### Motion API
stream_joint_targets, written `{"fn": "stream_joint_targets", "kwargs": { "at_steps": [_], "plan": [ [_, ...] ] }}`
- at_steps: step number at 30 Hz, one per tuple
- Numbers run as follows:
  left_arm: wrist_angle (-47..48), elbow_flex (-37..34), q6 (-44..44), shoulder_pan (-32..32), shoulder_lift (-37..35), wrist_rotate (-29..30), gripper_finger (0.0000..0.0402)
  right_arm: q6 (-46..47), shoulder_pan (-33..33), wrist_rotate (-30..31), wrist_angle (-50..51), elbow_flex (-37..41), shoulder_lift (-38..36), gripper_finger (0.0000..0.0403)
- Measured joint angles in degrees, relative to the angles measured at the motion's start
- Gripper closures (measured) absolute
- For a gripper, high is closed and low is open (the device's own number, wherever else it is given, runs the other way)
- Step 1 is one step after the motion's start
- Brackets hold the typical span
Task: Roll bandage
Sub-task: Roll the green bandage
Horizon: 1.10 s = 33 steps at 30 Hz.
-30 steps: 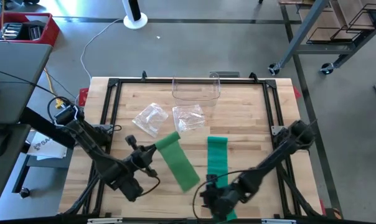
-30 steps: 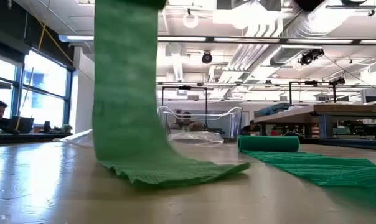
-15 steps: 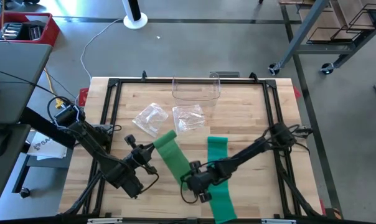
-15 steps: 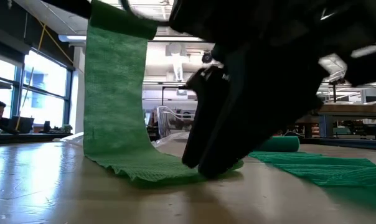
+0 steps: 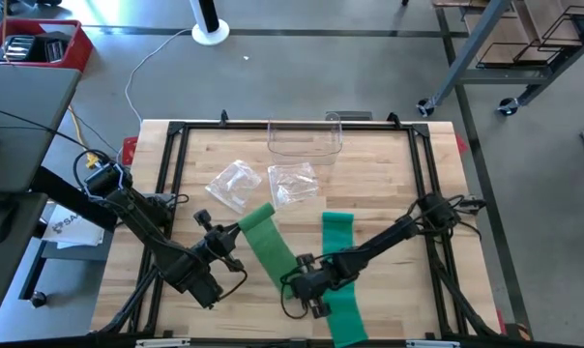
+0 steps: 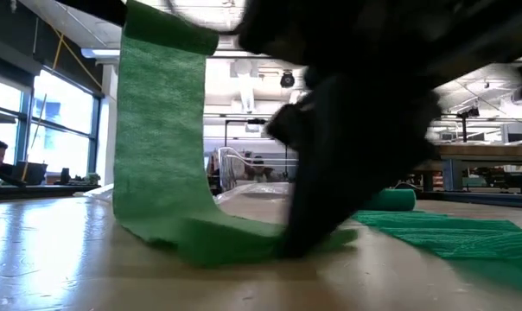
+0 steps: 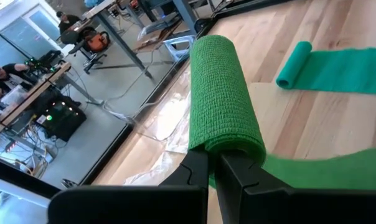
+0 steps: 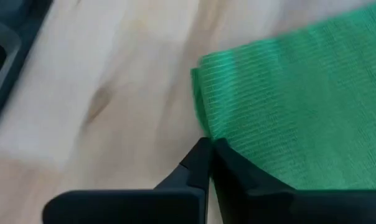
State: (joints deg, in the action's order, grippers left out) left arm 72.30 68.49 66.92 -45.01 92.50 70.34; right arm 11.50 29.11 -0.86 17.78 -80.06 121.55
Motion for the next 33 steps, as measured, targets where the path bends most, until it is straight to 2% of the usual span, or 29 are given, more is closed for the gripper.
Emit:
{"fn": "stream_joint_targets", "kwargs": {
  "at_steps": [3,7,12,16,23,28,33],
  "plan": [
    [0.59,-0.31,0.38,0.00,-0.03,-0.35,0.0401,0.30,2.49,-0.09,0.81,-1.83,-2.93,0.0401],
    [0.78,-0.31,0.47,0.00,-0.03,-0.92,0.0400,1.53,6.69,4.27,1.78,-5.95,-5.31,0.0401],
    [0.16,-0.31,0.21,-0.38,-0.03,-1.86,0.0400,3.53,13.00,12.11,10.67,-13.92,-5.05,0.0402],
    [-4.39,-0.31,-4.39,-0.72,-0.01,-4.17,0.0400,5.01,17.15,19.57,18.99,-20.92,-5.13,0.0402],
    [-15.41,-0.31,-15.79,-1.92,0.58,-8.43,0.0401,4.99,21.51,32.14,29.82,-32.94,-5.10,0.0402],
    [-15.21,-0.31,-16.22,-3.11,0.73,-8.52,0.0401,3.95,23.47,38.04,35.65,-39.31,-5.10,0.0403],
    [-14.99,-0.31,-16.27,-3.22,1.03,-8.63,0.0401,-0.05,25.09,41.50,35.42,-43.50,-5.15,0.0403]
  ]
}}
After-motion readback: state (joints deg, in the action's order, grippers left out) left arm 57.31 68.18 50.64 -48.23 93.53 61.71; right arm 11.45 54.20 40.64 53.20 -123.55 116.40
